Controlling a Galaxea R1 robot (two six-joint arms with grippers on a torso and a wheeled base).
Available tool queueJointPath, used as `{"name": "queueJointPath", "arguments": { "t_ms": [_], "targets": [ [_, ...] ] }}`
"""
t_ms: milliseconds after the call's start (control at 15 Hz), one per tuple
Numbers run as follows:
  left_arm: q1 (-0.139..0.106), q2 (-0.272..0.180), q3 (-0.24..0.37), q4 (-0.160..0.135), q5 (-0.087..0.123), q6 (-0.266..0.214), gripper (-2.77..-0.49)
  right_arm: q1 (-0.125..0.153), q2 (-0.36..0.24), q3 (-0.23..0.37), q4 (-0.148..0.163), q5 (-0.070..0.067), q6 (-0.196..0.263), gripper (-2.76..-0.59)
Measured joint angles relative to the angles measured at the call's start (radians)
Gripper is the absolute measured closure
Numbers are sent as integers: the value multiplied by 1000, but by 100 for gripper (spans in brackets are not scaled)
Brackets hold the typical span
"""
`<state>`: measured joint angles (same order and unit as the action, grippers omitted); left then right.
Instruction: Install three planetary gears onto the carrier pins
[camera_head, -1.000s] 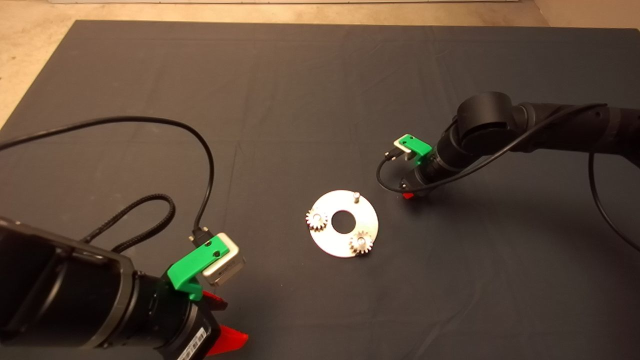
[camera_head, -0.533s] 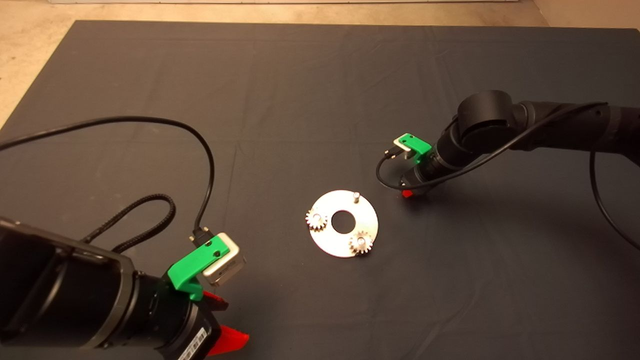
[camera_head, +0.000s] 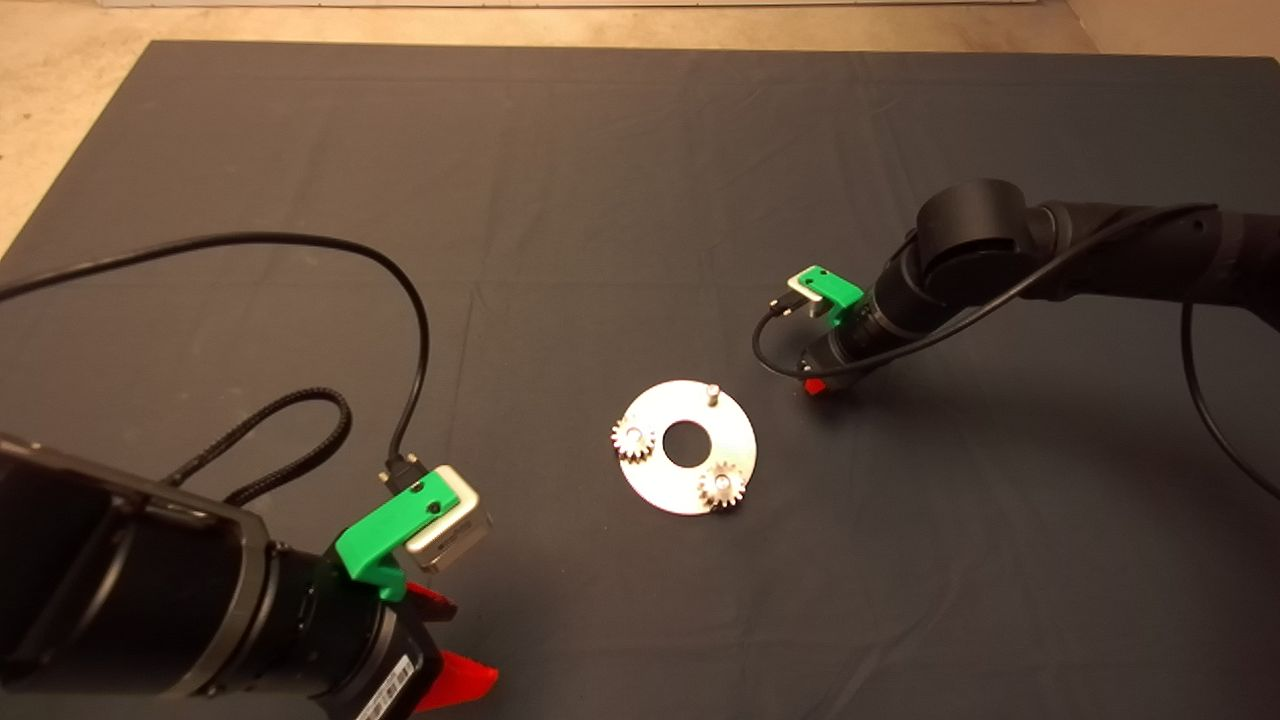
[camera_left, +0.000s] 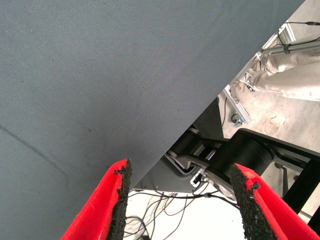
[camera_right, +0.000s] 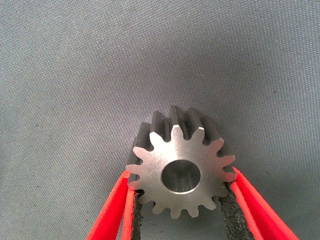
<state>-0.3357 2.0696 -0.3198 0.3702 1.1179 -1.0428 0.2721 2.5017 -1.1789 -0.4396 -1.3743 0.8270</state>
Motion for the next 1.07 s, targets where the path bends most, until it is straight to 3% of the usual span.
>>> {"name": "queueJointPath", "arguments": {
  "t_ms": [333,600,867,1067],
  "targets": [
    [0,2,0,0,0,0,-133,12,-3,26,0,7,0,-86],
    [0,3,0,0,0,0,-133,70,-6,76,21,7,0,-84],
    [0,8,0,0,1,0,-133,111,-2,115,76,-6,0,-84],
    [0,23,0,0,2,-1,-133,113,20,117,131,-10,0,-84]
  ]
}}
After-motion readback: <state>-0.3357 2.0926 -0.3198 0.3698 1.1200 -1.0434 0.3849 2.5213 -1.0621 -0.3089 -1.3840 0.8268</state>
